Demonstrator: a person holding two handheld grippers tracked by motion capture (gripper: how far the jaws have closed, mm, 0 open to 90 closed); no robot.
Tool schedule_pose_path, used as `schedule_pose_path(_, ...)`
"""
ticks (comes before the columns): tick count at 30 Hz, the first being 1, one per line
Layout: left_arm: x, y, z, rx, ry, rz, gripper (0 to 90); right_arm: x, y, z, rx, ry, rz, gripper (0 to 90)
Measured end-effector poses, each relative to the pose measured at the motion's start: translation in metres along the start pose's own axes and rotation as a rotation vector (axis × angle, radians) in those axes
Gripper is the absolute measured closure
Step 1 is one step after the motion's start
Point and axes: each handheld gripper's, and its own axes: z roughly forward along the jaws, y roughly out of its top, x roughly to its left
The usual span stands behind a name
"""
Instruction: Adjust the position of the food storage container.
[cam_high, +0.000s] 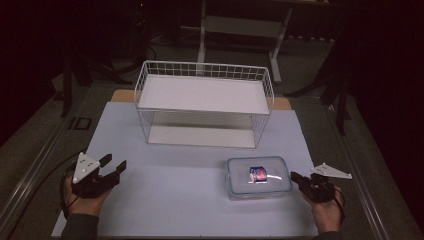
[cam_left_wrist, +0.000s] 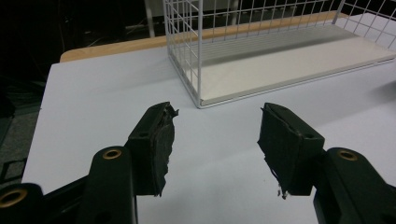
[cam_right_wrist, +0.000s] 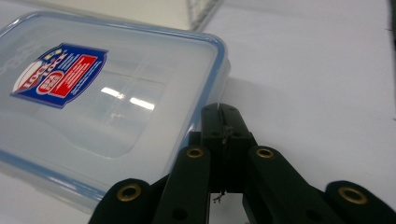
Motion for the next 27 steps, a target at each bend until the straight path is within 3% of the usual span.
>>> schedule_pose_path(15,-0.002,0.000,0.003,0.010,-0.012,0.015,44.0,0.055,0.017,0.029,0.033,0.158,-0.112,89.8)
schedule_pose_path(27,-0.003,-0.001,0.003,0.010,-0.015,0.015,44.1,0.090,0.035,0.053,0.069,0.218,-0.167,89.7)
